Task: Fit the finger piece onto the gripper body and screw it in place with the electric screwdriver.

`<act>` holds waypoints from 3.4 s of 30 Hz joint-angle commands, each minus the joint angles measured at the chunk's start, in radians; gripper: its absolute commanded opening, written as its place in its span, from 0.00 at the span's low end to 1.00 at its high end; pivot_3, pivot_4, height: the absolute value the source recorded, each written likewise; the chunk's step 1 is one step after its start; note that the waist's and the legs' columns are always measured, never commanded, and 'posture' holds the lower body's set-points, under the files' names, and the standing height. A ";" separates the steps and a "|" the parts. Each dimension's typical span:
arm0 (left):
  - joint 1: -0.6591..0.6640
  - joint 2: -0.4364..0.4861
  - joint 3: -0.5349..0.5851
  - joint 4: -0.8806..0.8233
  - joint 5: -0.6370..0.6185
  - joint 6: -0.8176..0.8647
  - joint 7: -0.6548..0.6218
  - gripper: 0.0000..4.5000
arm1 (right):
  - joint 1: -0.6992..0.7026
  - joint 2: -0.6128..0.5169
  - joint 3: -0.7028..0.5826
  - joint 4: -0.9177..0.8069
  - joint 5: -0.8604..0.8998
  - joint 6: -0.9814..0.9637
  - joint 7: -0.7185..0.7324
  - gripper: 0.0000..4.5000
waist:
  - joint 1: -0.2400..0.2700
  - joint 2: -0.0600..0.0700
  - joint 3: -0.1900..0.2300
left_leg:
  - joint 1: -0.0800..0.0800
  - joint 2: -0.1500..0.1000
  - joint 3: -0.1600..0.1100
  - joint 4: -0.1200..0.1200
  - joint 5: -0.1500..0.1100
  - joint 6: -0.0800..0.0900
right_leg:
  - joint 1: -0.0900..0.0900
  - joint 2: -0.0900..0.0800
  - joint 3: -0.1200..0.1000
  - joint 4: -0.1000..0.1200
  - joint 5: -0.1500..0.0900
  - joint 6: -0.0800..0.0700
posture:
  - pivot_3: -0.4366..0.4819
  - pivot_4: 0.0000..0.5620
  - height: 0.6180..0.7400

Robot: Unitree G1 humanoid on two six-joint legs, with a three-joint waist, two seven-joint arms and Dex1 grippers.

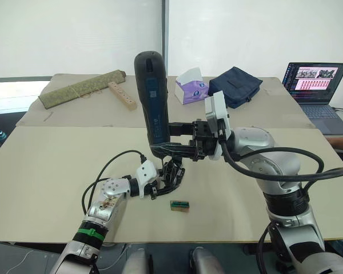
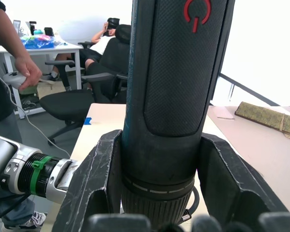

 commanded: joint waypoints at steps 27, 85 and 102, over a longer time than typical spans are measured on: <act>0.048 0.016 -0.026 0.016 0.022 0.034 0.002 0.51 | 0.030 0.034 -0.013 -0.012 -0.040 -0.078 0.009 0.41 | -0.001 0.000 0.000 | 0.000 0.000 0.000 0.000 0.000 0.000 | 0.000 0.000 0.000 0.000 0.000 0.000 | 0.48 0.27 1.00; 0.073 0.030 -0.014 -0.007 0.011 0.050 0.007 0.51 | 0.191 0.028 0.119 0.086 -0.149 -0.195 0.011 0.41 | -0.007 -0.001 -0.015 | 0.017 0.001 0.002 -0.014 0.000 0.000 | 0.008 0.001 0.001 0.000 -0.005 -0.007 | 0.48 0.27 1.00; 0.067 0.016 -0.014 0.029 0.022 0.034 0.027 0.51 | 0.073 0.043 -0.038 0.000 0.021 -0.233 0.108 0.41 | -0.003 -0.001 -0.013 | 0.009 0.001 0.002 -0.014 0.000 0.000 | 0.001 0.000 0.001 -0.001 -0.004 -0.007 | 0.48 0.27 1.00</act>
